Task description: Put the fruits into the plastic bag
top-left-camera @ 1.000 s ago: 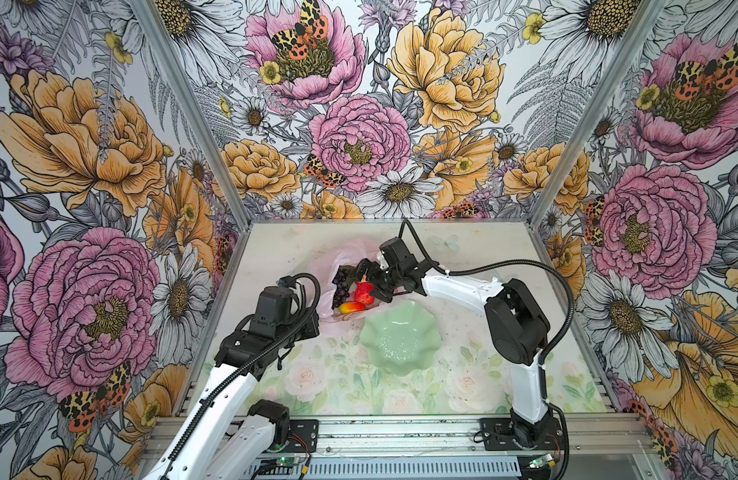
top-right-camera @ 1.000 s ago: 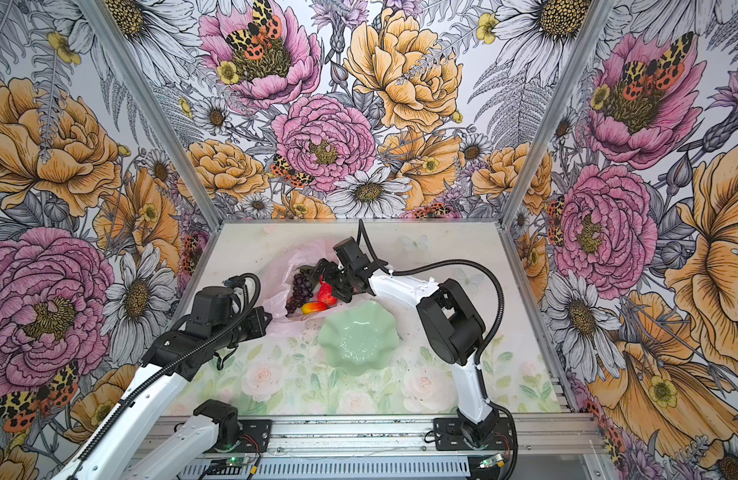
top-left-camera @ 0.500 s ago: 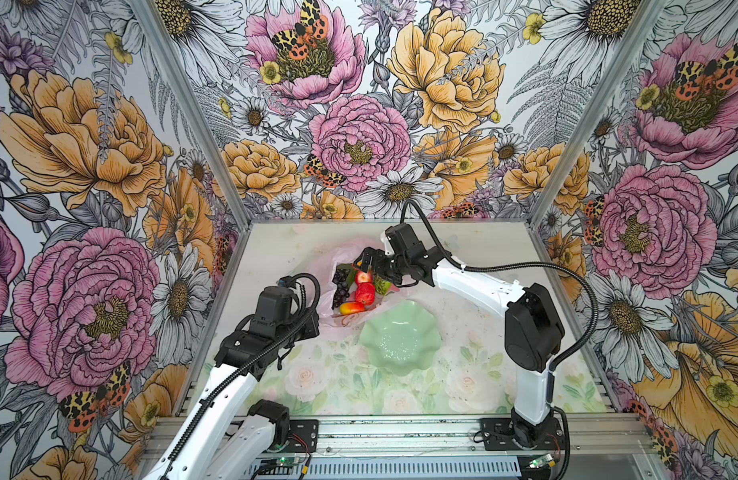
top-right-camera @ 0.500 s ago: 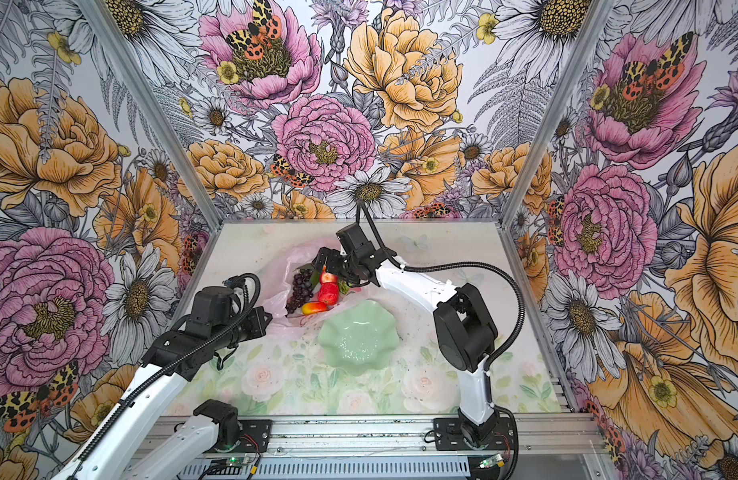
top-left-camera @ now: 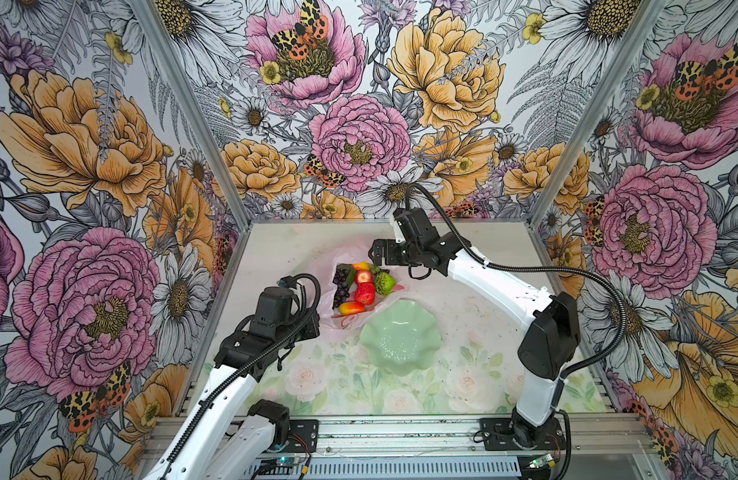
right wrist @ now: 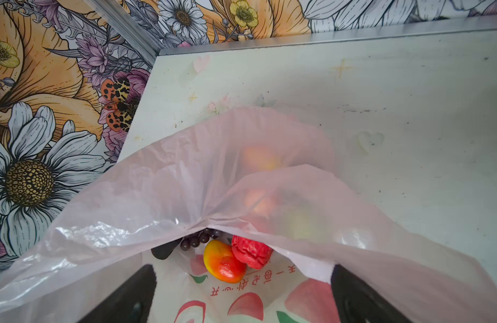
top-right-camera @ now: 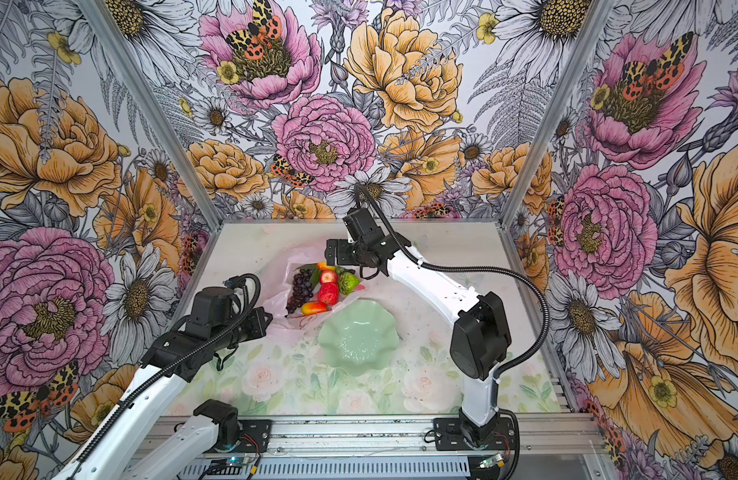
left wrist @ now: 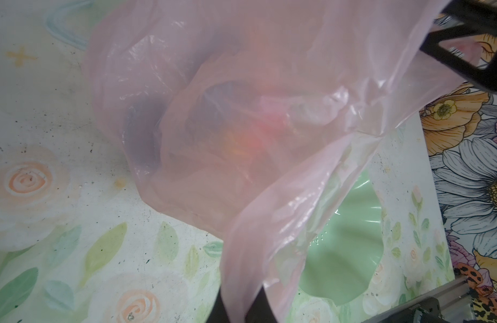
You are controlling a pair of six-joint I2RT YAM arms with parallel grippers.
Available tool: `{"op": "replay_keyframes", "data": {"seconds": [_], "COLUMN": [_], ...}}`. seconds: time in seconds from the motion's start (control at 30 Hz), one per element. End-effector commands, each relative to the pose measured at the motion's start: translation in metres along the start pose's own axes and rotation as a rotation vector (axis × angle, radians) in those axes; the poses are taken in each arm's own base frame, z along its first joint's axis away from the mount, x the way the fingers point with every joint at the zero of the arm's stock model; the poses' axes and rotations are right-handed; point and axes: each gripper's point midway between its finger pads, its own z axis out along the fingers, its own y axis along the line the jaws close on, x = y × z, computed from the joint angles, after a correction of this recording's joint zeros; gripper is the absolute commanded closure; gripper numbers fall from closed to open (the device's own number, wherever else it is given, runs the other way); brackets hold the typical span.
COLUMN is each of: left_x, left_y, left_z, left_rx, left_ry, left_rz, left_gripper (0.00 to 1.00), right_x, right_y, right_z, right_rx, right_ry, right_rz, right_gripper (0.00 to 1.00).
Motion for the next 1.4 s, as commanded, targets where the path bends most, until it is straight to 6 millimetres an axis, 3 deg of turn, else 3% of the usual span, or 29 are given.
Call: {"op": "replay_keyframes", "data": {"seconds": [0.0, 0.53, 0.73, 0.97, 1.37], "left_x": [0.000, 0.001, 0.002, 0.003, 0.004], "left_y": [-0.003, -0.004, -0.004, -0.004, -0.004], "left_z": [-0.001, 0.001, 0.002, 0.003, 0.004], "left_rx": [0.016, 0.018, 0.019, 0.021, 0.019], "left_ry": [-0.007, 0.005, 0.010, 0.018, 0.023], "left_rz": [0.014, 0.014, 0.014, 0.015, 0.013], "left_gripper": [1.00, 1.00, 1.00, 1.00, 1.00], "right_x": [-0.012, -0.019, -0.012, 0.002, 0.038], "right_y": [-0.001, -0.007, -0.014, -0.033, -0.059], "right_z": [-0.032, -0.111, -0.127, -0.130, -0.090], "right_rx": [0.030, 0.104, 0.143, 0.225, 0.276], "right_ry": [-0.038, -0.108, -0.075, 0.030, 0.262], "right_rz": [-0.078, -0.351, -0.526, -0.643, -0.733], "right_gripper": [0.01, 0.00, 0.00, 0.00, 0.03]}}
